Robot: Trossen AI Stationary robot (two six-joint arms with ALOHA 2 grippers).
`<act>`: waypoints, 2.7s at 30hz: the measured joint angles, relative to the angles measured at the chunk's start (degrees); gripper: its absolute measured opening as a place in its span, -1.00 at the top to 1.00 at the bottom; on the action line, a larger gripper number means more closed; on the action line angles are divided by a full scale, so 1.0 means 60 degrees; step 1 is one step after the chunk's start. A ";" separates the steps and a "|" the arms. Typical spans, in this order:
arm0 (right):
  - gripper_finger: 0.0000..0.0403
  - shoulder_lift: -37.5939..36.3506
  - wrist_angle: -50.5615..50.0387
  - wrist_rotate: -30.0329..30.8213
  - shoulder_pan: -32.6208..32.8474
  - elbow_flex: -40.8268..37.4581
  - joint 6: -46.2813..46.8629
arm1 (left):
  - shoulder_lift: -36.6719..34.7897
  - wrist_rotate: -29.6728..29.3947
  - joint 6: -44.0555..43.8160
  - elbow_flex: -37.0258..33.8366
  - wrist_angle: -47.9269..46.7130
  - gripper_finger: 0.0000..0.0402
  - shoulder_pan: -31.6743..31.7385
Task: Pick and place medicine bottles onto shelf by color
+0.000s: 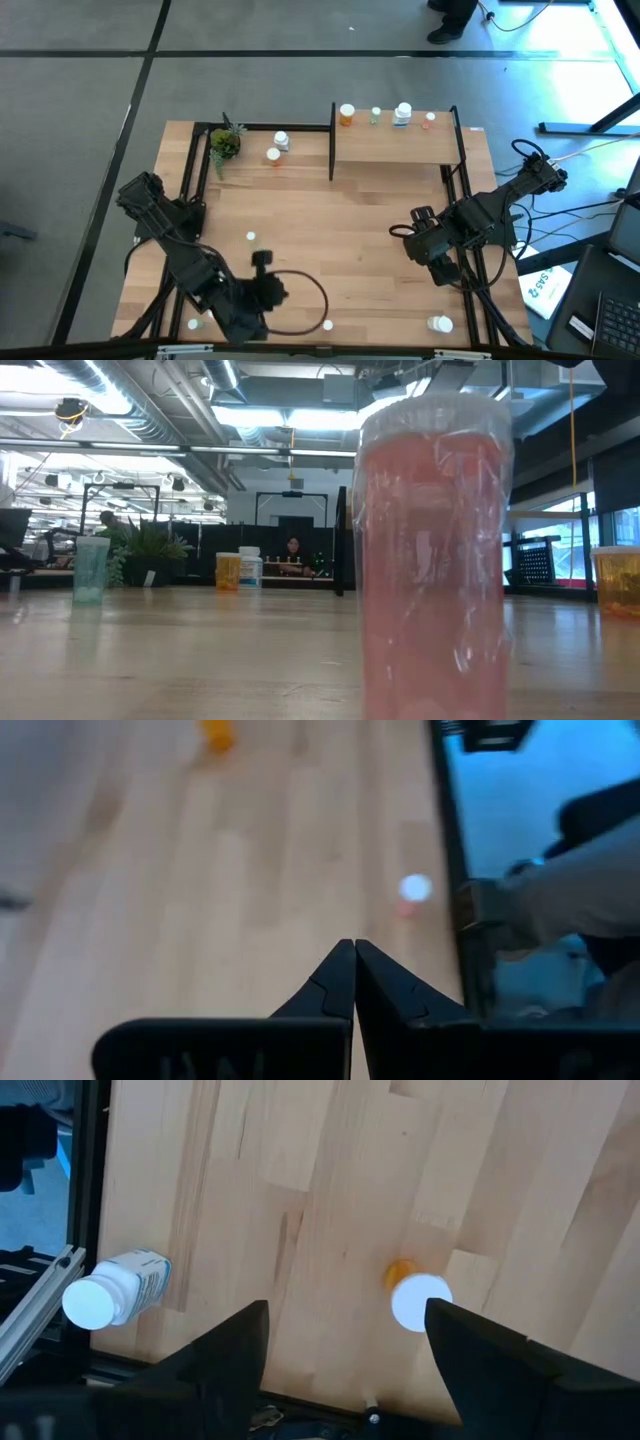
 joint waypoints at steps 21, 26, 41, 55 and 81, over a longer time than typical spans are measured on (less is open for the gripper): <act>-0.34 0.0000 0.0146 0.0475 0.0004 -0.0002 0.0490 | -0.3452 0.1360 0.3353 -0.5359 0.6422 1.00 0.1287; -0.34 -0.0004 0.0146 0.0481 0.0004 -0.0004 0.0441 | -0.4347 0.1332 0.3380 -0.6788 0.7859 1.00 0.1304; -0.34 -0.0004 0.0146 0.0577 0.0004 -0.0004 0.0001 | -0.4409 0.0722 0.4218 -0.7167 0.7791 1.00 0.1466; -0.34 -0.0007 0.0479 0.1692 0.0004 -0.1224 0.1299 | -0.4409 0.0723 0.4290 -0.7167 0.7778 1.00 0.1453; -0.34 -0.0007 0.1162 0.1738 0.0000 -0.2142 0.2962 | -0.4405 0.0105 0.4349 -0.7167 0.7848 1.00 0.1662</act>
